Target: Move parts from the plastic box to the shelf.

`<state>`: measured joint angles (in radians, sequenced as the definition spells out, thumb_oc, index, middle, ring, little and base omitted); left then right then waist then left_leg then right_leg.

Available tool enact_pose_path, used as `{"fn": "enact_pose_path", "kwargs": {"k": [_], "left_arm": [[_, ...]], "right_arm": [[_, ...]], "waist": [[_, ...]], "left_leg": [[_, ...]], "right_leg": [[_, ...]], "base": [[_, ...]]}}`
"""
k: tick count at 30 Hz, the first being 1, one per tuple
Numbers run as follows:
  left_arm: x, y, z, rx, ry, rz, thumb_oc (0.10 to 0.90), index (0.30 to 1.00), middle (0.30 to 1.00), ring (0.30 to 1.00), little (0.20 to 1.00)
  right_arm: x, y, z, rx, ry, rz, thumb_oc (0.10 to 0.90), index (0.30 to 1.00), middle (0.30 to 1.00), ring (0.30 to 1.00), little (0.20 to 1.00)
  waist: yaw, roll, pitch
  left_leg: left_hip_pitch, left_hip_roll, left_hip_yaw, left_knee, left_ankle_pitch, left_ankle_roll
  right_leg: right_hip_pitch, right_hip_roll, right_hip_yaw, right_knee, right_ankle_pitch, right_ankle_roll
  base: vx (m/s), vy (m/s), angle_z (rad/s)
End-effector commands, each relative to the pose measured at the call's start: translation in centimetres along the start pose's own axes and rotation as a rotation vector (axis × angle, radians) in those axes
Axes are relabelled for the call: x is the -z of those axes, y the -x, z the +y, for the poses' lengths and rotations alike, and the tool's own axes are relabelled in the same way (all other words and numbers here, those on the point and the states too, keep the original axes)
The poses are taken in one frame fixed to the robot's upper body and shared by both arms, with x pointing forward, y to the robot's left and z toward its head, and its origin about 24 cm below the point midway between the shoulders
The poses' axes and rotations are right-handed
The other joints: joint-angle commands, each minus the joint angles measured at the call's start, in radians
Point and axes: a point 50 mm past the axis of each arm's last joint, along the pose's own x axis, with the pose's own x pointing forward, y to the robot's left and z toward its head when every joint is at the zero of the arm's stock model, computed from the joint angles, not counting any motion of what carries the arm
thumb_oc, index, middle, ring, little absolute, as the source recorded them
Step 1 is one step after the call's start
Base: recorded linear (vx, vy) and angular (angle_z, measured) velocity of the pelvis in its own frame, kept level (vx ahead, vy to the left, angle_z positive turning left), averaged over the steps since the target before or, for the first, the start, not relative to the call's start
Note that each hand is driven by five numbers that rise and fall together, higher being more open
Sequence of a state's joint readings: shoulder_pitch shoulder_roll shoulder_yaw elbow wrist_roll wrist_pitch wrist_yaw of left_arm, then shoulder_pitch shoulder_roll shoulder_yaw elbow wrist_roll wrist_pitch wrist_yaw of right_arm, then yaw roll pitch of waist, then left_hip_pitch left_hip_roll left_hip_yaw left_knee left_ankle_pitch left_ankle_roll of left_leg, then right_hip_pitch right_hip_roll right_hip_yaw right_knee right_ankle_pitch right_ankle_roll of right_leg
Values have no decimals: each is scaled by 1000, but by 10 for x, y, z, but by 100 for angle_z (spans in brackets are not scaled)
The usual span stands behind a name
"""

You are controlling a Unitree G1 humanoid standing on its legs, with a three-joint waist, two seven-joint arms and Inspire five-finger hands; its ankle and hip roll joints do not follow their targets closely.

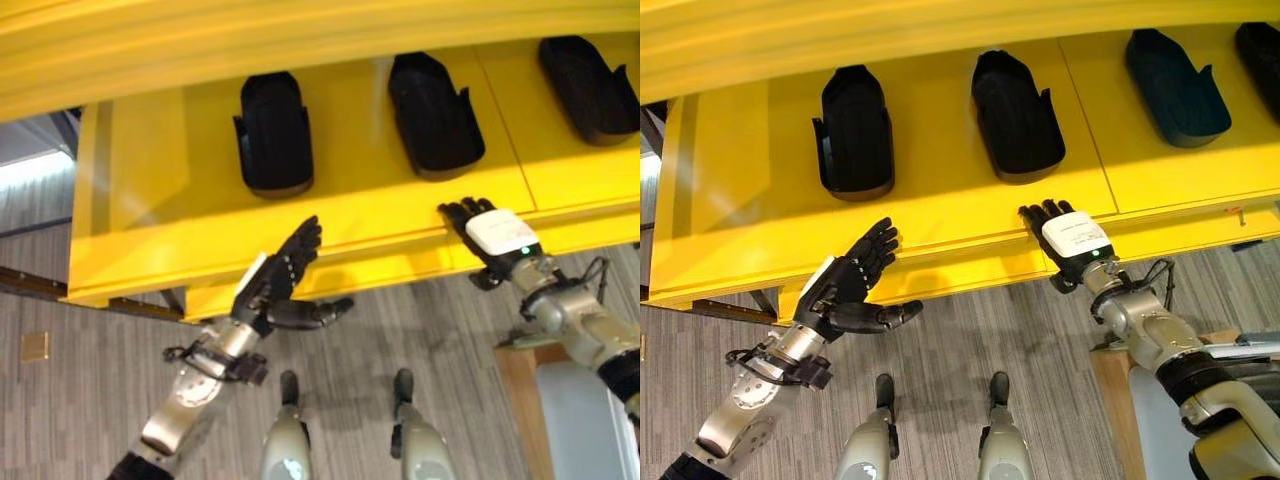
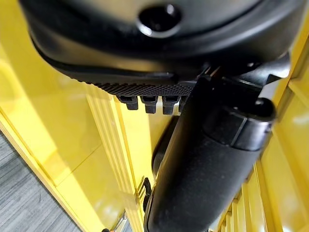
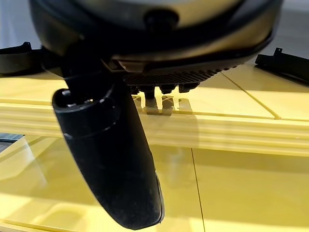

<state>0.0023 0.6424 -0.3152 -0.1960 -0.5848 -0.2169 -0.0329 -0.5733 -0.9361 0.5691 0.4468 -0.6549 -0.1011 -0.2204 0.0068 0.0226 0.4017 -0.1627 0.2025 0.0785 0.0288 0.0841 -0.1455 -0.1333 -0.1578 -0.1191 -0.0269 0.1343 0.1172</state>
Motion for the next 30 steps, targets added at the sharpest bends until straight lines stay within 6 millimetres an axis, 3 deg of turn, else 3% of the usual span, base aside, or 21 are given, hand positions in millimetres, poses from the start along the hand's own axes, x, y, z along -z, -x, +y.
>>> {"fn": "enact_pose_path", "kwargs": {"k": [1,30], "left_arm": [[-30,-5,-8,27,31,-195,900,1000,1000,1000,1000],[-29,-2,-2,-15,27,-193,900,1000,1000,1000,1000]], "right_arm": [[16,-22,-50,183,-6,71,900,1000,1000,1000,1000],[29,-34,-71,223,-14,137,900,1000,1000,1000,1000]], "waist": [[22,-3,-56],[48,0,-32]], "left_leg": [[-43,-21,10,45,8,71],[-82,-35,-9,45,17,76]], "right_leg": [[-107,-32,5,308,-187,-23],[-130,-45,-11,311,-179,-20]], "base": [[0,0,0],[1,0,2]]}}
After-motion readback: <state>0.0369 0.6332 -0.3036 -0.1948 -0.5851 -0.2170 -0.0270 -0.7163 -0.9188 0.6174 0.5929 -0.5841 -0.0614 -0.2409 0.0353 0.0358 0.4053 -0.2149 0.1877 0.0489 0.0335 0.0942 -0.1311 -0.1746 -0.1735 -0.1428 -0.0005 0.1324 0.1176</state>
